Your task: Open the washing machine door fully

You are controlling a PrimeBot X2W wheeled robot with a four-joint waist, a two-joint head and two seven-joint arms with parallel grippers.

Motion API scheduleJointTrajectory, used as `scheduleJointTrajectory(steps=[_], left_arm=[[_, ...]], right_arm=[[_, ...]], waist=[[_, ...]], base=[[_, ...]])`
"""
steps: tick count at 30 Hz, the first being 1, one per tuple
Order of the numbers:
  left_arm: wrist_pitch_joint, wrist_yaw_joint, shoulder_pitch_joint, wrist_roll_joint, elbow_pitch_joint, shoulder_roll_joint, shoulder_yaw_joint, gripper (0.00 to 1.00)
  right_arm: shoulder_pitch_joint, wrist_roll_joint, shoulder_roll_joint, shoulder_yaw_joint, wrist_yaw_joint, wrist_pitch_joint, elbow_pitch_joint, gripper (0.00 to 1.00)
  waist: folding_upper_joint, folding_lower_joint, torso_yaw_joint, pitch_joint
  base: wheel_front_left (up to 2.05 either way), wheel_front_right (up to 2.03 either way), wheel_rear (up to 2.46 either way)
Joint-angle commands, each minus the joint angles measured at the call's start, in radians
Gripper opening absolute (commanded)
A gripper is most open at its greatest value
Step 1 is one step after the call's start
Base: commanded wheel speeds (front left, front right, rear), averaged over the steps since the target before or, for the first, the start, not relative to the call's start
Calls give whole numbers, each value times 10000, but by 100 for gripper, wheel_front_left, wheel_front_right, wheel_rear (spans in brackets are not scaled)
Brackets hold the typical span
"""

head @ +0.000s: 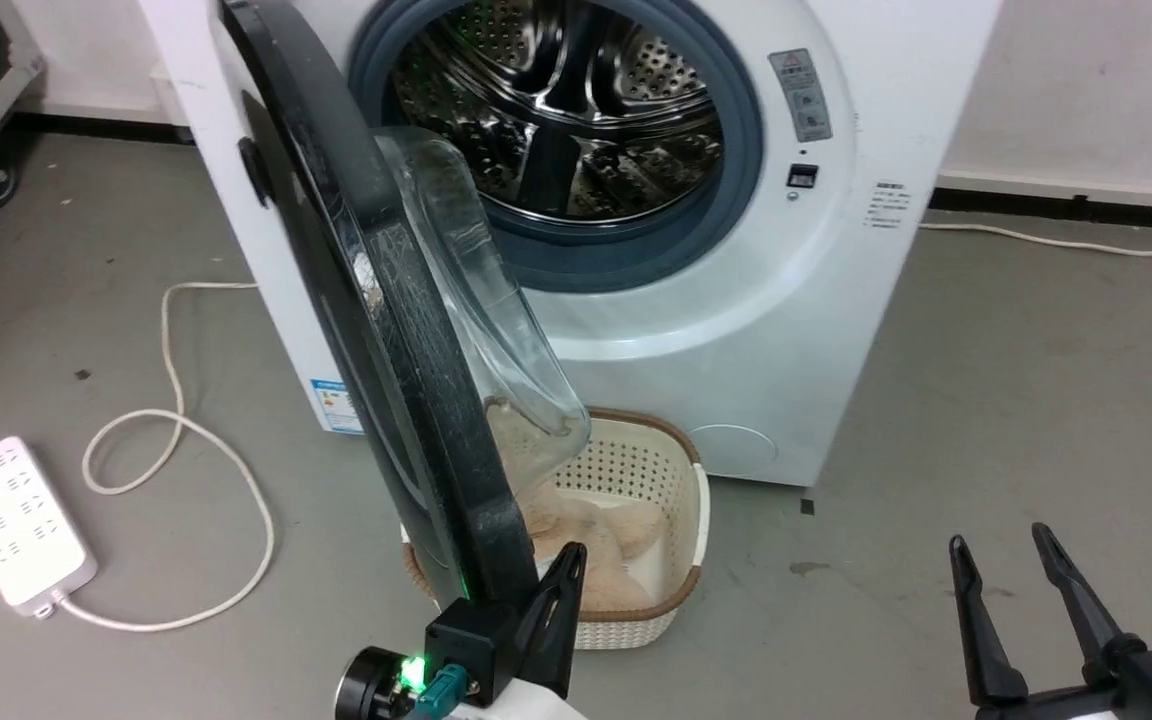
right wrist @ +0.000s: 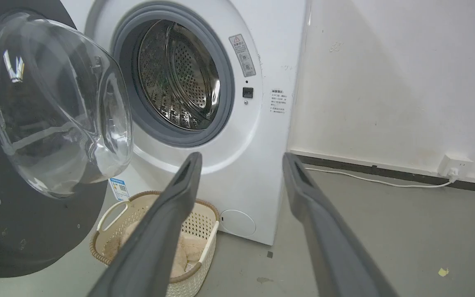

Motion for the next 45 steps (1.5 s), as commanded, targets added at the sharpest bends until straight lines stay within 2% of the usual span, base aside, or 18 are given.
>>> scheduleJointTrajectory(steps=[1, 11, 16, 20, 24, 31, 38, 45], left_arm=[[-61, 48, -42, -74, 113, 90, 159, 0], [-201, 283, 307, -488, 273, 523, 810, 0], [-134, 526, 320, -668, 15, 974, 1479, 0], [-90, 677, 196, -856, -206, 1387, 2112, 0], [66, 760, -42, -1015, -449, 1851, 2700, 0], [381, 596, -711, -1501, -164, 3045, 3985, 0], [429, 261, -1932, -2379, 1412, 4125, 5385, 0], [-74, -79, -3180, -2781, 3011, 4688, 5951, 0]], right_arm=[[-156, 62, 47, 33, 8, -39, 42, 100], [68, 103, 47, 119, 8, -40, 53, 100], [13, 91, 47, 281, 8, -40, 60, 100], [-140, 12, 47, 406, 8, -40, 40, 100], [-350, -137, 47, 469, 8, -40, -32, 100], [-763, -615, 25, 472, 8, -40, -173, 100], [-1047, -743, -339, 236, 8, 8, -431, 100], [-1212, -746, -647, 186, 8, 112, -606, 100]], waist=[[0, 0, 118, -10], [0, 0, 1880, -190], [0, 0, 2659, -2], [0, 0, 3031, 342], [0, 0, 3142, 850], [0, 0, 2932, 1983], [0, 0, 2778, 3041], [0, 0, 2676, 3511]], base=[[0, 0, 0], [0, 0, 0], [0, 0, 0], [0, 0, 0], [0, 0, 0], [0, 0, 0], [0, 0, 0], [0, 0, 0]])
